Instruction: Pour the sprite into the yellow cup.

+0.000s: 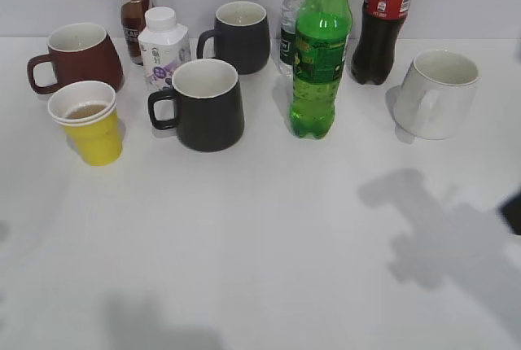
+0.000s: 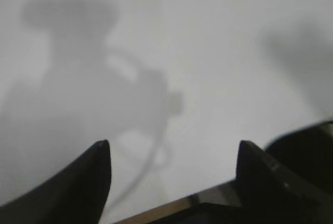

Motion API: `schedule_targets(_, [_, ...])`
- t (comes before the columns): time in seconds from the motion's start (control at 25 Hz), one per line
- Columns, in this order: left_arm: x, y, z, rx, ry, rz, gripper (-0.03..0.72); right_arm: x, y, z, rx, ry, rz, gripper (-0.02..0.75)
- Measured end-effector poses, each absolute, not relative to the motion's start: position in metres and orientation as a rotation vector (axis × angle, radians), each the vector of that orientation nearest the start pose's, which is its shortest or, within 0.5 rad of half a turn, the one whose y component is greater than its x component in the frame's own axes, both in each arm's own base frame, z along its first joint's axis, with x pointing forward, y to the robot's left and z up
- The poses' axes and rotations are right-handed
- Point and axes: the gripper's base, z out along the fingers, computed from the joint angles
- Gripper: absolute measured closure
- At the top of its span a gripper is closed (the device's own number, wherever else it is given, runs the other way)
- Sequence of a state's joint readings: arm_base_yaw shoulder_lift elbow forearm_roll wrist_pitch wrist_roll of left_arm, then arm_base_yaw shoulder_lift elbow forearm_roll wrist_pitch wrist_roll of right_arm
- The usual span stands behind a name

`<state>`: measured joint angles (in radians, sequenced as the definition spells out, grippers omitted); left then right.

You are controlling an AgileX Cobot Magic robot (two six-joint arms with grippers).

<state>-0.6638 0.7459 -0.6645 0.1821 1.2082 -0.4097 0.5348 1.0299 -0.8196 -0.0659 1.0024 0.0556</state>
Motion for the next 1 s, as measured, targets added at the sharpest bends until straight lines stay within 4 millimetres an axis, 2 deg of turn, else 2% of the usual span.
schedule_targets(0.16, [0.051,-0.029,0.301,0.566,2.466,-0.221,0.123,0.113,0.061,0.303,-0.656,2.540,0.124,0.156])
schedule_targets(0.32, [0.021,-0.005,0.296,0.605,2.257,-0.278,0.122,0.069,0.035,0.294,-0.640,2.461,0.149,0.162])
schedule_targets(0.44, [0.010,0.003,0.287,0.606,2.149,-0.318,0.126,0.041,0.018,0.285,-0.653,2.369,0.160,0.162])
schedule_targets(0.56, [0.007,0.005,0.284,0.598,2.059,-0.349,0.134,0.017,0.004,0.281,-0.627,2.247,0.182,0.162])
schedule_targets(0.76, [0.008,0.003,0.282,0.614,2.036,-0.352,0.148,-0.006,-0.010,0.280,-0.586,2.037,0.220,0.164])
schedule_targets(1.0, [0.006,0.001,0.282,0.682,2.015,-0.348,0.155,-0.003,-0.006,0.276,-0.591,1.960,0.248,0.164])
